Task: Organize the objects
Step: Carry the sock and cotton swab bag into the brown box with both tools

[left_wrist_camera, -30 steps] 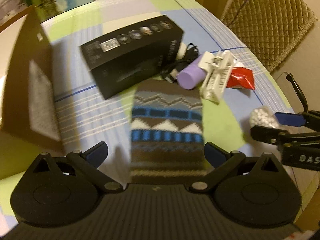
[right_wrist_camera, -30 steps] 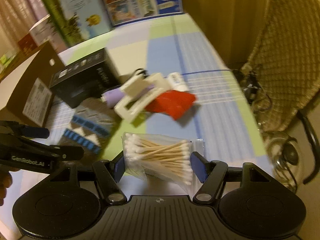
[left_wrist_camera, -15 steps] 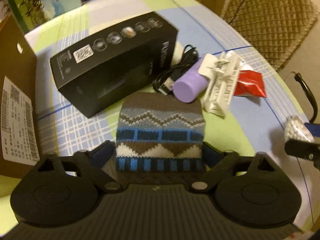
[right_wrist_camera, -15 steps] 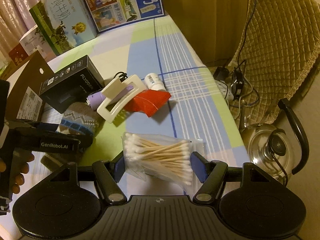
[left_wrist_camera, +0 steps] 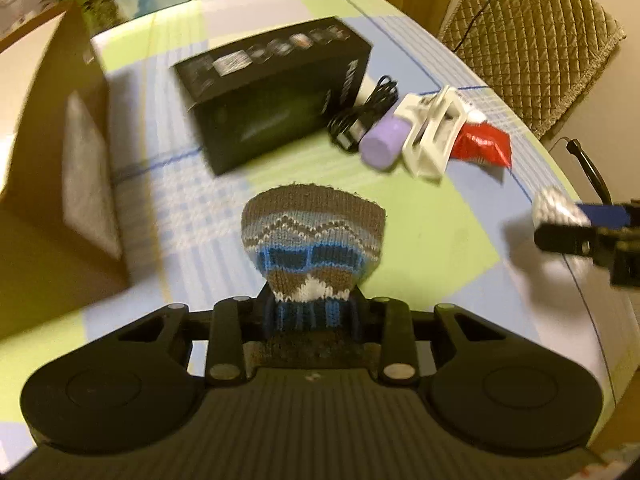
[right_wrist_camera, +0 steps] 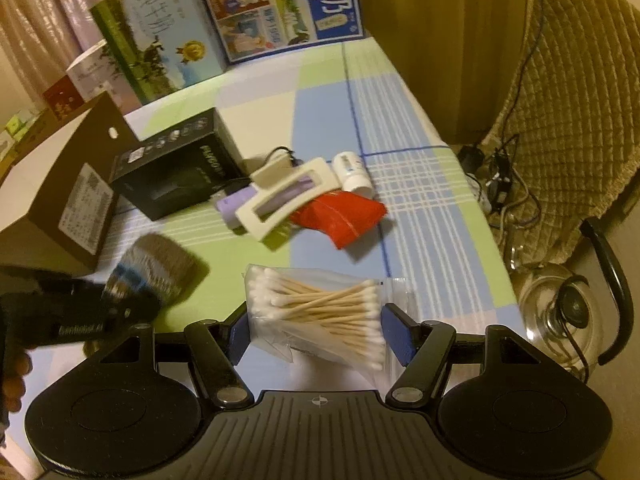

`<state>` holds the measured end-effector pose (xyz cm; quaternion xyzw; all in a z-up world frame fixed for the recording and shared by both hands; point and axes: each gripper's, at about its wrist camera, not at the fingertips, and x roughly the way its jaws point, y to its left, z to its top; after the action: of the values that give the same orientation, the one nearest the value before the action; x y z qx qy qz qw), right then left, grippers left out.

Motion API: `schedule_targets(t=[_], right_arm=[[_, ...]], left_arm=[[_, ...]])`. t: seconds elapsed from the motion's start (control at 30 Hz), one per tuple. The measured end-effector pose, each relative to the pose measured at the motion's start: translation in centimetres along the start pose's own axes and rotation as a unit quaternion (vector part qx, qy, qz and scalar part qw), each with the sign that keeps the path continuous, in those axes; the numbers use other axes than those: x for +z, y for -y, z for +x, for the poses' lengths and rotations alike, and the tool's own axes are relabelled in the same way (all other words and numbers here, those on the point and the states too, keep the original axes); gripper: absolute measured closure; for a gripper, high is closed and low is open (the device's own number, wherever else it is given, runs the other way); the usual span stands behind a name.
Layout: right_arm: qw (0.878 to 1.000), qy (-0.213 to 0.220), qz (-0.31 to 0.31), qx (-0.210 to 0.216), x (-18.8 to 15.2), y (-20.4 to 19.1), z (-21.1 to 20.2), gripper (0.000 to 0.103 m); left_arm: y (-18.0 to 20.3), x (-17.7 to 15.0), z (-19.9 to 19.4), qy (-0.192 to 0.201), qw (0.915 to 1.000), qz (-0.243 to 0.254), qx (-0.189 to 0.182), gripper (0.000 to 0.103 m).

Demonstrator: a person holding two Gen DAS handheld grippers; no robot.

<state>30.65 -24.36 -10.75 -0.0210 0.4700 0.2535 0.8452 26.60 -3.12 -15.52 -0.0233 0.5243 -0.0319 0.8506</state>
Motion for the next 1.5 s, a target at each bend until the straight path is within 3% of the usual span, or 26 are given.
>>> schedule_targets(t=[0.23,0.57,0.97,1.3,1.5], right_arm=[[0.999,0.008,-0.028,0.027,0.4,-2.9,-0.5,0.038],[0.993,0.029,-0.078,0.08,1.5,-8.9,-1.5,0.038],[0.971,0.059,-0.153,0.175,4.1,-19.4,-1.3,0.038],[0.961,0.076,-0.185,0.189,7.2,-26.0,1.6,0.038],[0.962,0.074,-0.192,0.178,8.8,-28.0,3.8,0.038]], left_arm=[[-2.3,-2.5,-3.5,0.01,0.9991,-0.041,0.005,0.075],[-5.6,-3.9,-10.1,0.072,0.9937,-0.085,0.019,0.075],[-12.1,-5.2,-17.5,0.137,0.9785,-0.141,0.062,0.075],[-20.1,-3.7,-20.0,0.162,0.9663,-0.156,0.125,0.075],[-24.5,-1.8,-19.3,0.152,0.9659,-0.144,0.152,0.074]])
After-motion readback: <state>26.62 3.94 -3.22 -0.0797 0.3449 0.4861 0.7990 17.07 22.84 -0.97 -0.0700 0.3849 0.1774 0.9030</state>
